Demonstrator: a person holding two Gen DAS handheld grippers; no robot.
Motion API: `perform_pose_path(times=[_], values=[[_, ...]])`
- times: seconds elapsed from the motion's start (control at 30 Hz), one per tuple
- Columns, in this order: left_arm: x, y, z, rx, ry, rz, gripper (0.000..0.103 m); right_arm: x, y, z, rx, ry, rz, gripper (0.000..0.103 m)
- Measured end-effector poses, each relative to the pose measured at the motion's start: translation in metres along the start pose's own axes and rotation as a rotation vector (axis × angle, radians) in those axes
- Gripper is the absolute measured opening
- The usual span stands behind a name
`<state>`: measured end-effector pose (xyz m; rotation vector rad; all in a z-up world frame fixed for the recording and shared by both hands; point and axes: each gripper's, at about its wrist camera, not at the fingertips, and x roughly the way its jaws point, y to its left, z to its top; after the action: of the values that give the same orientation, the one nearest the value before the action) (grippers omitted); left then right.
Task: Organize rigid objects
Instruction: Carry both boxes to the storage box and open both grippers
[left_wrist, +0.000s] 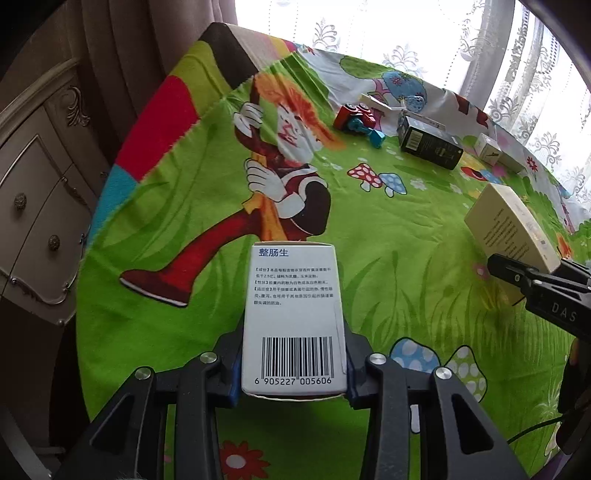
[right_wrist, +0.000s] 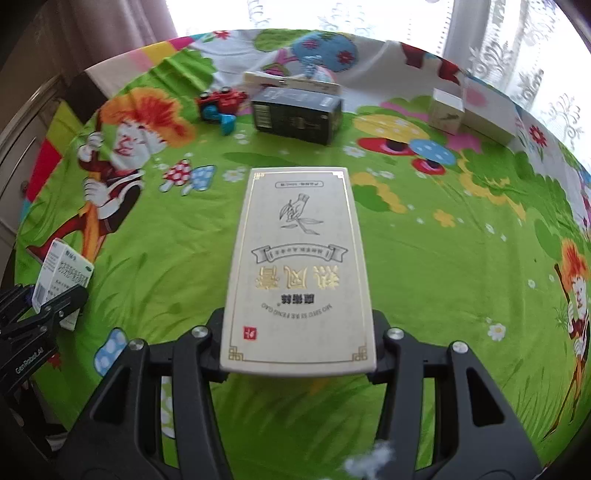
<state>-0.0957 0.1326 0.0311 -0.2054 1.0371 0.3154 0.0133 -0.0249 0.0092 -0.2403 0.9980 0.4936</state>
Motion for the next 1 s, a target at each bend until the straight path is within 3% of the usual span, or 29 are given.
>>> perform_pose_path(times=[0.2,0.43,0.73,1.0], values=[[-0.019,-0.005,-0.015,0.041,0.0,0.014,0.041,-0.025,0.043,-0.023,-0.142,-0.002,0.057,0.055],[-0.034,-0.034,-0.042,0.11,0.048,-0.03,0.041,-0.063,0.047,-0.065,-0.198,-0.023,0.058,0.055],[-0.055,-0.1,-0.078,0.279,0.082,-0.099,0.041,-0.098,0.01,-0.131,-0.138,-0.01,0.004,0.055],[-0.069,-0.162,-0.103,0.451,0.096,-0.161,0.041,-0.123,-0.04,-0.19,-0.007,0.003,-0.05,0.055]])
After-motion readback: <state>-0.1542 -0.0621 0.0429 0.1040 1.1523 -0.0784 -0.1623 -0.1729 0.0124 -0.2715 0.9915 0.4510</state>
